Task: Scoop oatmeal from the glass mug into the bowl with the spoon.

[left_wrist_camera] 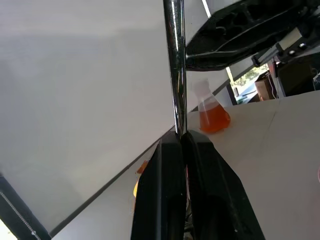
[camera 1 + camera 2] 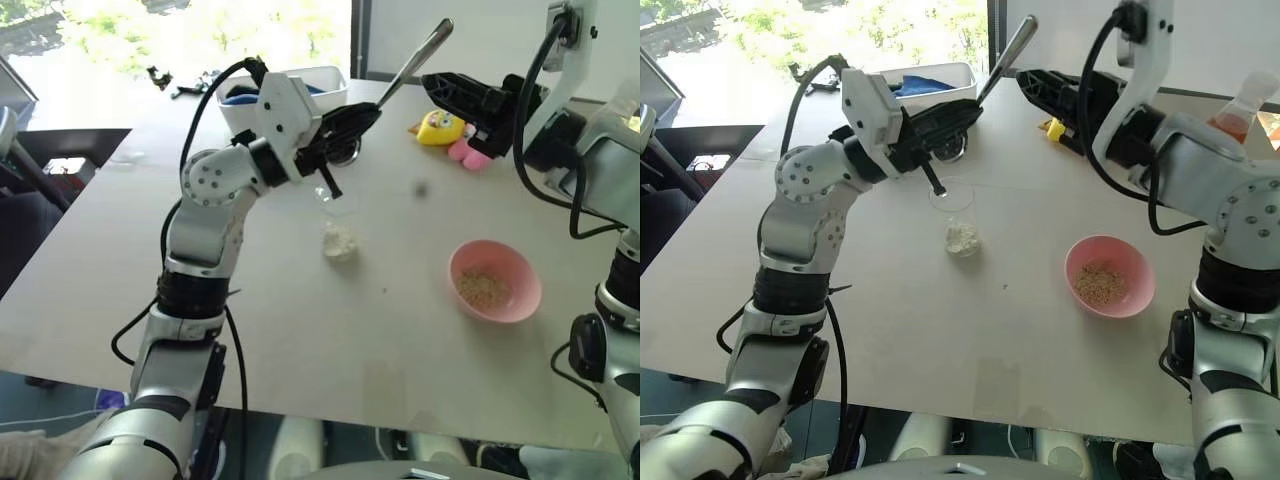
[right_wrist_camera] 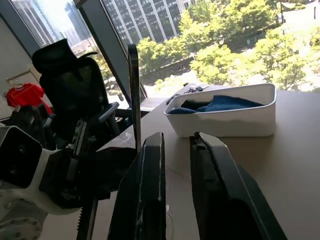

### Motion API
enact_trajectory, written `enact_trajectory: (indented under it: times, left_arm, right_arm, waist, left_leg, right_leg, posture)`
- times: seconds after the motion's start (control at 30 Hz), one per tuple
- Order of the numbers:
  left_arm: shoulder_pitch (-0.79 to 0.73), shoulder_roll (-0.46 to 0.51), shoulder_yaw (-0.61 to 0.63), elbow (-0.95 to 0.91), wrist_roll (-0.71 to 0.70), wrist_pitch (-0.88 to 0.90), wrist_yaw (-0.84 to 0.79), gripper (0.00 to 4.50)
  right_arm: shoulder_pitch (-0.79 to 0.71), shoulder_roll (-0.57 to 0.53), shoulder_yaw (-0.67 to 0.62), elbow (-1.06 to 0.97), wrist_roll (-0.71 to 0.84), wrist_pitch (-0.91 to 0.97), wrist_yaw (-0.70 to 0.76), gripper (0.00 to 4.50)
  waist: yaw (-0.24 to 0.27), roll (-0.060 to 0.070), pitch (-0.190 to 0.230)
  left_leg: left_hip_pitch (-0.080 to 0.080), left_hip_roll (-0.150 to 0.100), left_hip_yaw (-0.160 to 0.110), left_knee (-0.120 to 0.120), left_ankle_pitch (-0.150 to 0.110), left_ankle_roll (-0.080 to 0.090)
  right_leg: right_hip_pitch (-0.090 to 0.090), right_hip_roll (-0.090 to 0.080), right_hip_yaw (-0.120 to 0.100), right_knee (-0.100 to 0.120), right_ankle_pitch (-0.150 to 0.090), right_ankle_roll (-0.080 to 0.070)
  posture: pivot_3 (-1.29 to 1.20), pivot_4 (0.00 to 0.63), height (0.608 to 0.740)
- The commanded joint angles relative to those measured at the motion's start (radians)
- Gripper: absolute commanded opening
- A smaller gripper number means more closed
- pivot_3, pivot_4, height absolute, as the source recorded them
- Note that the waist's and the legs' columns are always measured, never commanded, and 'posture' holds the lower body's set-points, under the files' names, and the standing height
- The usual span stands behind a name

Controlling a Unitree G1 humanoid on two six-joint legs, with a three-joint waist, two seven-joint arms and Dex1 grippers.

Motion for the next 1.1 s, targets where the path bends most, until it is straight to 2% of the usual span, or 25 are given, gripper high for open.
enact_trajectory:
  times: [0.03,0.2,0.37,0.5,0.67,0.7,0.73,0.77,0.8,1.0,1.07,1.1]
  left_arm:
    - [-0.019,0.004,0.012,-0.012,0.005,-0.026,0.001,0.00]
    - [-0.012,0.001,-0.002,-0.013,0.018,-0.036,-0.004,0.00]
    - [-0.007,-0.002,-0.011,-0.016,0.025,-0.038,-0.007,0.00]
    - [0.002,-0.003,-0.025,-0.037,0.024,-0.042,-0.020,0.00]
    - [0.017,0.017,-0.037,-0.034,0.035,-0.073,-0.055,0.00]
    - [0.017,0.018,-0.038,-0.032,0.036,-0.077,-0.057,0.00]
    - [0.016,0.020,-0.039,-0.029,0.037,-0.082,-0.061,0.00]
    - [0.015,0.022,-0.039,-0.027,0.039,-0.086,-0.065,0.00]
    - [0.014,0.023,-0.039,-0.024,0.042,-0.089,-0.069,0.00]
    - [0.002,0.027,-0.035,-0.004,0.065,-0.120,-0.062,0.00]
    - [-0.006,0.021,-0.016,0.001,0.033,-0.083,-0.059,0.00]
    - [-0.013,0.019,0.000,0.004,0.009,-0.055,-0.057,0.34]
  right_arm:
    - [-0.010,-0.017,-0.018,-0.038,0.027,-0.015,0.012,1.65]
    - [-0.041,0.020,0.002,-0.035,0.066,-0.038,-0.011,3.97]
    - [-0.068,0.047,0.023,-0.027,0.077,-0.052,-0.039,3.97]
    - [-0.052,0.044,0.018,0.008,0.050,-0.061,0.012,3.97]
    - [-0.057,0.046,0.016,0.019,0.035,-0.075,0.028,1.72]
    - [-0.058,0.046,0.015,0.020,0.034,-0.076,0.030,1.12]
    - [-0.058,0.044,0.015,0.020,0.034,-0.075,0.031,0.86]
    - [-0.058,0.043,0.015,0.021,0.036,-0.073,0.031,0.16]
    - [-0.058,0.042,0.015,0.021,0.038,-0.072,0.032,0.05]
    - [-0.047,0.027,0.014,0.021,0.055,-0.058,0.029,0.05]
    - [-0.043,0.026,0.009,0.023,0.057,-0.061,0.022,0.05]
    - [-0.042,0.025,0.001,0.029,0.057,-0.067,0.013,0.01]
  waist:
    - [-0.001,0.000,0.000]
    - [-0.003,0.000,0.000]
    - [-0.002,0.000,0.000]
    - [0.000,0.000,0.000]
    - [-0.002,0.000,0.000]
    - [-0.001,0.000,0.000]
    - [-0.002,0.000,0.000]
    - [-0.002,0.000,0.000]
    - [-0.002,0.000,0.000]
    - [-0.001,0.000,0.000]
    - [-0.001,0.000,0.000]
    - [-0.001,0.000,0.000]
  left_leg:
    - [0.000,0.000,0.000,0.000,0.000,0.000]
    - [0.001,0.000,0.000,0.000,0.000,0.000]
    - [0.000,0.000,0.000,0.000,0.000,0.000]
    - [0.000,0.000,0.000,0.000,0.000,0.000]
    - [0.000,0.000,0.000,0.000,0.000,0.000]
    - [0.000,0.000,0.000,0.000,0.000,0.000]
    - [0.000,0.000,0.000,0.000,0.000,0.000]
    - [0.000,0.000,0.000,0.000,0.000,0.000]
    - [0.000,0.000,0.000,0.000,0.000,0.000]
    - [0.000,0.000,0.000,0.000,0.000,0.000]
    - [0.000,0.000,0.000,0.001,0.000,0.000]
    - [0.000,0.000,0.000,0.001,0.000,0.000]
  right_leg:
    - [0.000,0.000,0.000,0.000,0.000,0.000]
    - [0.000,0.001,0.000,0.001,0.000,0.000]
    - [0.000,0.000,0.000,0.001,0.000,0.000]
    - [0.000,0.000,0.000,0.000,0.000,0.000]
    - [0.000,0.001,0.000,0.001,0.000,0.000]
    - [0.000,0.001,0.000,0.001,0.000,0.000]
    - [0.000,0.001,0.000,0.001,0.000,0.000]
    - [0.000,0.001,0.000,0.001,0.000,0.000]
    - [0.000,0.001,0.000,0.001,0.000,0.000]
    - [0.000,0.000,0.000,0.001,0.000,0.000]
    - [0.000,0.000,0.000,0.001,0.000,0.000]
    - [0.000,0.000,0.000,0.001,0.000,0.000]
  posture:
    - [0.00,0.150,0.740]
    - [0.00,0.150,0.740]
    - [0.00,0.150,0.740]
    - [0.00,0.150,0.740]
    - [0.00,0.150,0.740]
    - [0.00,0.150,0.740]
    - [0.00,0.150,0.740]
    - [0.00,0.150,0.740]
    - [0.00,0.150,0.740]
    - [0.00,0.150,0.740]
    - [0.00,0.150,0.740]
    - [0.00,0.150,0.740]
